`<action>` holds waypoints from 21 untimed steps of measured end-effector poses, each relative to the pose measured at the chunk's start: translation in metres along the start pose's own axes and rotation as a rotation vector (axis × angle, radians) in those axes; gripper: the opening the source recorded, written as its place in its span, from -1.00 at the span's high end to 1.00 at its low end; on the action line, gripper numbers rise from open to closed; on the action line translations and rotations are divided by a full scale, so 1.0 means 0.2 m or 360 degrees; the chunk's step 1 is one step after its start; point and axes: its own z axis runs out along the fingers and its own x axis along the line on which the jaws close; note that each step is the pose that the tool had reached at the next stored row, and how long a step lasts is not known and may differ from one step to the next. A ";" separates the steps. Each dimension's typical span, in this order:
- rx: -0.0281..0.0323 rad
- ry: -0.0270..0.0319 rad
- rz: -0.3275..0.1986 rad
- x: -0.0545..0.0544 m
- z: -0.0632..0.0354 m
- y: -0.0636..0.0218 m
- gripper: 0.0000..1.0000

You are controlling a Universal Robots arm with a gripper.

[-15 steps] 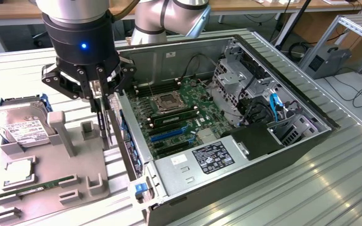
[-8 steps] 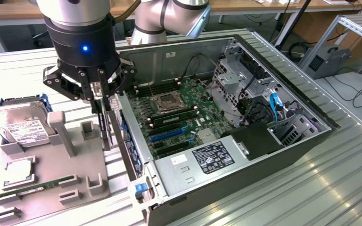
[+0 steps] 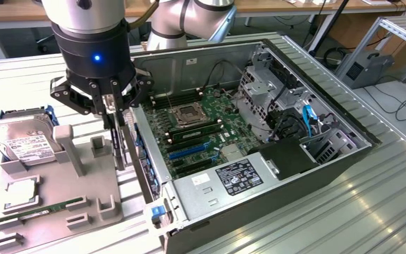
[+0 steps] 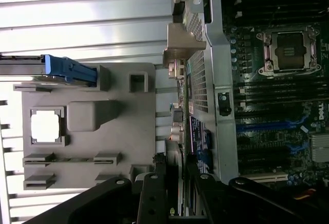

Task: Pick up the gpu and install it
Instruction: 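Pick up the gpu and move the gpu toward the slot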

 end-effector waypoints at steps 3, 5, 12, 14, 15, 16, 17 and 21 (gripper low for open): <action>-0.00001 0.00000 0.0000 0.00 0.006 0.000 0.48; 0.00001 0.00001 0.0000 0.00 0.010 0.000 0.48; -0.00001 0.00000 0.0000 0.00 0.024 -0.001 0.48; 0.00000 0.00000 0.0000 0.00 0.029 -0.001 0.48; 0.00000 0.00000 0.0000 0.00 0.031 -0.001 0.48; -0.00001 0.00000 0.0000 0.00 0.033 -0.001 0.48; 0.00000 0.00000 0.0000 0.00 0.035 -0.001 0.48; 0.00000 0.00000 0.0000 -0.01 0.043 -0.001 0.48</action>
